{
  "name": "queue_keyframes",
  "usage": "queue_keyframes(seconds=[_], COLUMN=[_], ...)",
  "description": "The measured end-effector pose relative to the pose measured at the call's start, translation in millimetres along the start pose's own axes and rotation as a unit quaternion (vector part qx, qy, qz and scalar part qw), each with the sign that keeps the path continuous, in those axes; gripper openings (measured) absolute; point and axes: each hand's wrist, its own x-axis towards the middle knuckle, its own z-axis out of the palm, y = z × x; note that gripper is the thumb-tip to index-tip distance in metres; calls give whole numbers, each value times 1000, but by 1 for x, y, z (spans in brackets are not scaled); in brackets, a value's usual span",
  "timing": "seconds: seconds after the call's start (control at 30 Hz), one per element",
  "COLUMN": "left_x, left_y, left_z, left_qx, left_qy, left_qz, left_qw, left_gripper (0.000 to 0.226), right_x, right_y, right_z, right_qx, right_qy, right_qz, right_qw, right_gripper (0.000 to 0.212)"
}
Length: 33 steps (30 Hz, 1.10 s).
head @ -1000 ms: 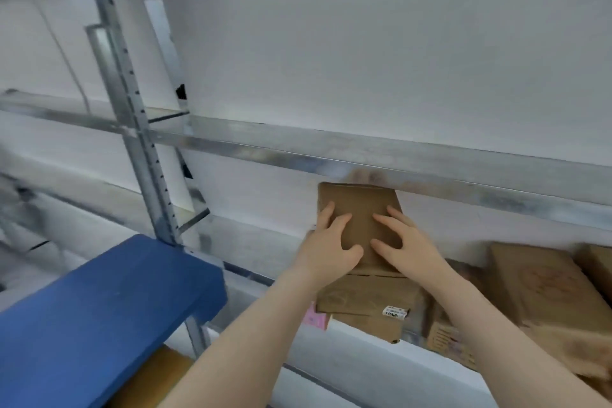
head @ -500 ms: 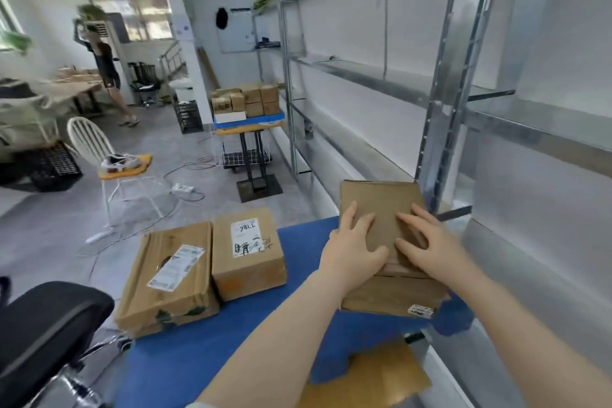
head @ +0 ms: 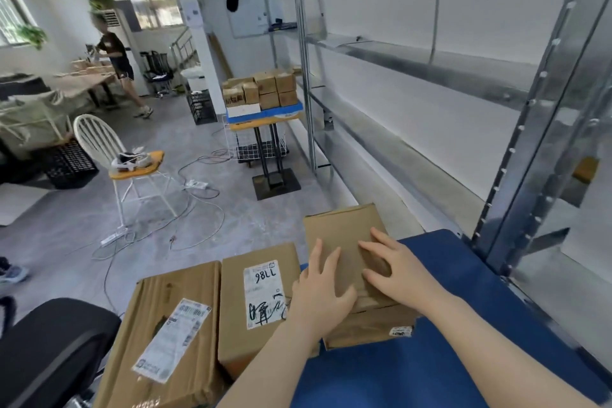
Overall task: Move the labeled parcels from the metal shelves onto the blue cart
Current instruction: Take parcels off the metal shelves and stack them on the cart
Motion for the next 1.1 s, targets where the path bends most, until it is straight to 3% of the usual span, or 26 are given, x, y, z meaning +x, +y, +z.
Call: queue_keyframes(seconds=[0.3, 0.47, 0.63, 0.73, 0.87, 1.1], left_x=[-2, -3, -4, 12, 22, -95], left_y=[-26, -24, 0, 53, 162, 362], left_z=[31, 36, 12, -5, 24, 154], left_qx=[38, 10, 75, 49, 4, -65], left_qy=[20, 42, 50, 45, 16, -134], left_qz=[-23, -33, -35, 28, 169, 409], left_qw=[999, 999, 995, 997, 985, 900], left_gripper=[64, 60, 61, 60, 56, 56], right_x=[17, 18, -4, -49, -154, -425], right_y=[32, 37, 38, 48, 75, 89], right_z=[41, 42, 22, -22, -99, -198], right_qx=[26, 28, 40, 30, -12, -82], right_qy=[-24, -28, -8, 31, 143, 319], right_qz=[-12, -29, 1, 54, 160, 365], right_qw=[999, 999, 999, 998, 977, 871], right_gripper=[55, 55, 57, 58, 58, 55])
